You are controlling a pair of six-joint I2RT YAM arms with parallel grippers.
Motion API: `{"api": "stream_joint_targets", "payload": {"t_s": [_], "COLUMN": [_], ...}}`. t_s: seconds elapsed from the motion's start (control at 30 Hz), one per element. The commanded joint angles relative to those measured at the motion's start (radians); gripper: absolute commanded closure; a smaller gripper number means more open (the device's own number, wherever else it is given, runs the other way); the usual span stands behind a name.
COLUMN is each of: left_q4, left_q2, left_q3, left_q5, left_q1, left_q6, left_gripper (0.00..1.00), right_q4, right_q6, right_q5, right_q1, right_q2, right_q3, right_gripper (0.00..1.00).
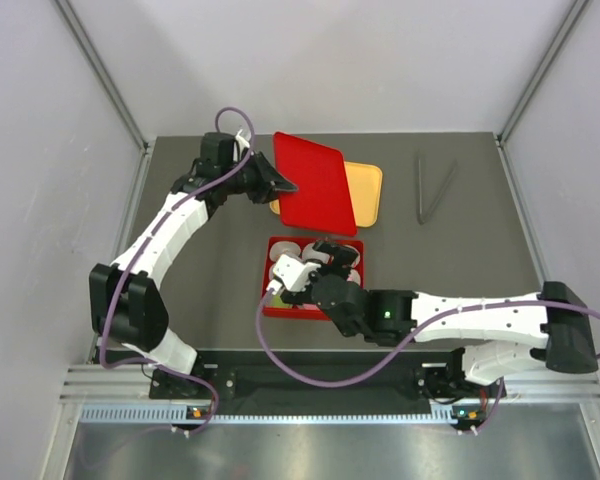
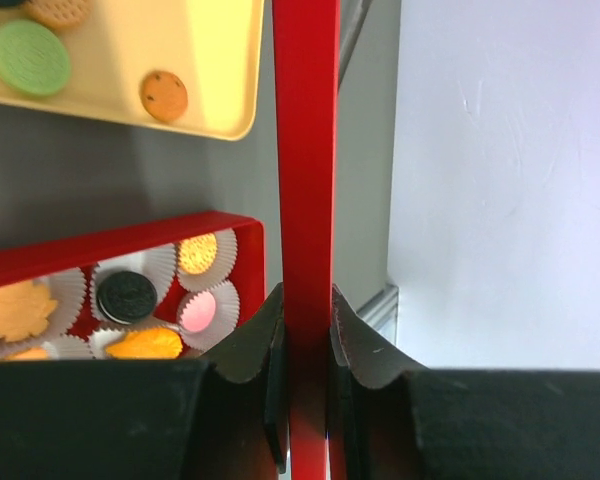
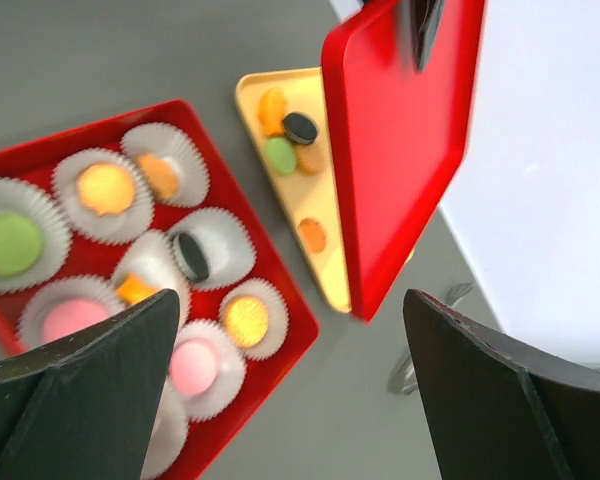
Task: Pack the cookies
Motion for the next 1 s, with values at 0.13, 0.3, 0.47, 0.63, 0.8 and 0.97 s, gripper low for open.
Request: {"api": "stream_joint_targets", "payload": {"t_s": [0.13, 0.3, 0.47, 0.63, 0.8, 0.97], "left_q4": [0.079, 0.113, 0.131, 0.148, 0.154, 0.165], "left_q2": [-0.056, -0.079, -0.105, -0.128, -0.131, -0.133], "left_q3": [-0.042, -0.077, -0.095, -0.104, -0.108, -0.092], "left_q5": [0.091, 0.12, 0.14, 0.164, 0.175, 0.166], "left_q1": [0.012, 0.012, 0.015, 0.013, 0.013, 0.015], "left_q6": [-0.039, -0.051, -0.071, -0.091, -0.096, -0.087], "left_gripper": [1.0, 1.0, 1.0, 1.0, 1.0, 0.85], "right_q4": [0.283, 0.409, 0.531, 0.654, 0.733, 0.722], "right_q6": [-0.229, -0.289, -0.378, -0.435, -0.506, -0.522], "right_q5": [0.054, 0.039, 0.074, 0.11, 0.156, 0.192], "right_q1": [-0.083, -0.164, -0.189, -0.201, -0.2, -0.189], "right_q2": [0.12, 0.166, 0.243, 0.234, 0.22, 0.192], "right_q3": [-0.001, -0.014, -0.021, -0.058, -0.063, -0.024], "right_gripper": [0.07, 0.08, 0.11, 0.25, 0.72, 0.99]}}
